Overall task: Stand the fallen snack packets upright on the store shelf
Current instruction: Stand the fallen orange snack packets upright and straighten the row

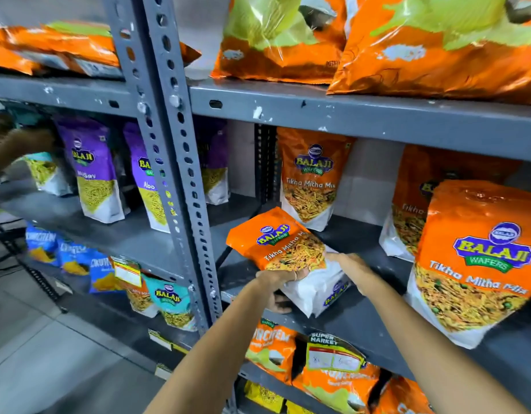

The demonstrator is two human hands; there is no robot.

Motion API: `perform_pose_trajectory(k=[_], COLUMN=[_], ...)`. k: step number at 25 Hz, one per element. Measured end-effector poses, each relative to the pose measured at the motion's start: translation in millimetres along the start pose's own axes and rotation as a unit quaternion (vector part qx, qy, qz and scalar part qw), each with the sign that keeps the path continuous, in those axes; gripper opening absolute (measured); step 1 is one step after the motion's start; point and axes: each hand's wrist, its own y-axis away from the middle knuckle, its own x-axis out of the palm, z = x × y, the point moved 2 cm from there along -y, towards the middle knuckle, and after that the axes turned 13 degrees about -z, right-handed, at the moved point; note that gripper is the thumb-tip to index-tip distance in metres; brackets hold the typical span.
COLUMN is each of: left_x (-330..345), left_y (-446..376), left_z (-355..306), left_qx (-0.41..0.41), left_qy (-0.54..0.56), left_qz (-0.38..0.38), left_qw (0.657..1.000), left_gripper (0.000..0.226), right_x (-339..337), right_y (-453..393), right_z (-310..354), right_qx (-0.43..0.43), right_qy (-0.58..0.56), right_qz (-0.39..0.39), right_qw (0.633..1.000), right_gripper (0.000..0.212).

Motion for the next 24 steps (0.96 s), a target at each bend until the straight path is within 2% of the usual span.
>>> perform_pose_trajectory(k=[5, 9, 14, 18, 21, 24], left_x=[-7, -10, -13, -17, -21, -21], left_y=[8, 29, 54, 78, 91, 95], left_z=[14, 29, 52, 58, 53, 42], left_qx=[0.032, 0.075, 0.136, 0.220, 0.274, 0.323], left_qy=[0.025, 0.024, 0.078, 0.083, 0.079, 0.066], left_qz=[0.007, -0.040, -0.054, -0.014, -0.026, -0.037], left_qw=[0.999, 0.996, 0.986, 0.972, 0.958, 0.943], left_gripper=[0.049, 0.071, 0.057, 0.036, 0.050, 0.072], right_x=[-6, -19, -35, -51, -62, -72], right_y=[21, 43, 73, 93, 104, 111], right_z=[-4, -16, -29, -38, -39, -36], right_qx=[0.022, 0.035, 0.020, -0.026, -0.061, -0.113], right_qy=[-0.002, -0.001, -0.026, -0.058, -0.097, -0.108], right_qz=[0.040, 0.086, 0.118, 0.147, 0.165, 0.129], right_qw=[0.999, 0.996, 0.993, 0.987, 0.980, 0.979], right_gripper=[0.060, 0.063, 0.042, 0.033, 0.024, 0.036])
